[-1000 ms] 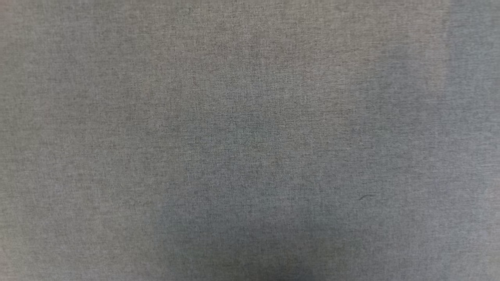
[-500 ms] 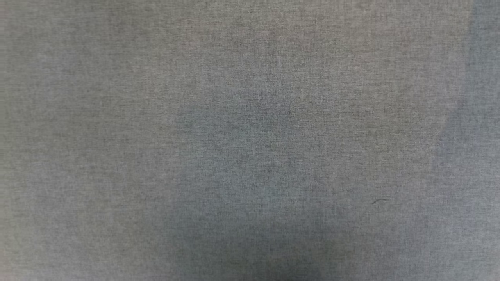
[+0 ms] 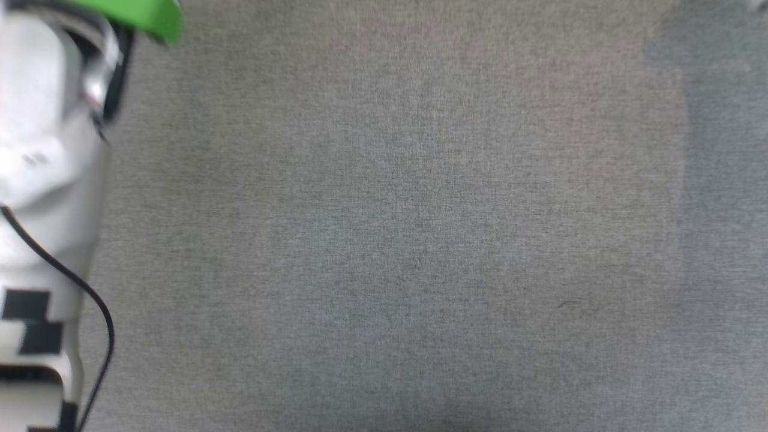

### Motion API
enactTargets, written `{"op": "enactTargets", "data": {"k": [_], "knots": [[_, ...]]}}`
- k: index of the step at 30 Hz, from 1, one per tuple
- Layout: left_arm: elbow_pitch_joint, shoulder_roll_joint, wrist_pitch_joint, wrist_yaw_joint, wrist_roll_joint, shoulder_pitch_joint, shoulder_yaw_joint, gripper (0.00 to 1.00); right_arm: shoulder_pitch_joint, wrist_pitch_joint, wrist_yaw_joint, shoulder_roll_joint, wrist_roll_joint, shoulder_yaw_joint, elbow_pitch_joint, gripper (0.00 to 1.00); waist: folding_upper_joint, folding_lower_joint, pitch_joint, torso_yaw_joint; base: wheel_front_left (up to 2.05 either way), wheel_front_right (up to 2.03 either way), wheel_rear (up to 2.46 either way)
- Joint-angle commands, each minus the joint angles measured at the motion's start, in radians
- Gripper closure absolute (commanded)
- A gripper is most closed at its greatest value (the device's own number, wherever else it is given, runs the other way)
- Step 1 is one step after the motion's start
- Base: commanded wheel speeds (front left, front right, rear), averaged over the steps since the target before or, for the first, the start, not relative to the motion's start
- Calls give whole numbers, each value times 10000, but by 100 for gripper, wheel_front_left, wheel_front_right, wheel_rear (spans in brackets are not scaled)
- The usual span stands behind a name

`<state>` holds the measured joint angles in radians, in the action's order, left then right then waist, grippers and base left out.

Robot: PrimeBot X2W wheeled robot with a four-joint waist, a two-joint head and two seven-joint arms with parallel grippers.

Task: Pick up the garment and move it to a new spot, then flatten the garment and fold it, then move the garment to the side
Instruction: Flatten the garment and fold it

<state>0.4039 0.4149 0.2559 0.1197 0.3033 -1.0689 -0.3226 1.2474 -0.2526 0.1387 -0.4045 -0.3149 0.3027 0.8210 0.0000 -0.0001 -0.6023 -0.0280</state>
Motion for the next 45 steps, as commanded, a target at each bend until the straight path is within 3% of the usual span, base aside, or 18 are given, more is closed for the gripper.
{"op": "enactTargets", "data": {"k": [1, 11, 21, 31, 45], "knots": [[82, -54, 58, 52, 150, 530, -69, 100, -518, -89, -80, -96, -168, 279, -172, 100, 0, 1, 845, -131, 0, 0, 0], [665, -166, -302, -18, 878, 3691, -560, 100, -3305, -87, -80, -615, -1812, 2206, -1043, 100, 0, 1, 2331, -229, 0, 0, 0], [258, 234, -1011, -291, 1374, 6270, -686, 100, -5167, 133, -80, -1357, -3504, 3877, -1778, 100, 0, 1, 3515, -459, 0, 0, 0], [-1019, 800, -2170, -351, 1739, 8388, -1107, 100, -6688, 264, -80, -1898, -4760, 4586, -2255, 100, 0, 1, 4495, -572, 0, 0, 0], [-3566, 1697, -4274, -309, 2406, 11011, -2042, 100, -9200, 1088, -80, -2881, -6221, 4696, -3507, 100, 0, 1, 5676, -591, 0, 0, 0]]}}
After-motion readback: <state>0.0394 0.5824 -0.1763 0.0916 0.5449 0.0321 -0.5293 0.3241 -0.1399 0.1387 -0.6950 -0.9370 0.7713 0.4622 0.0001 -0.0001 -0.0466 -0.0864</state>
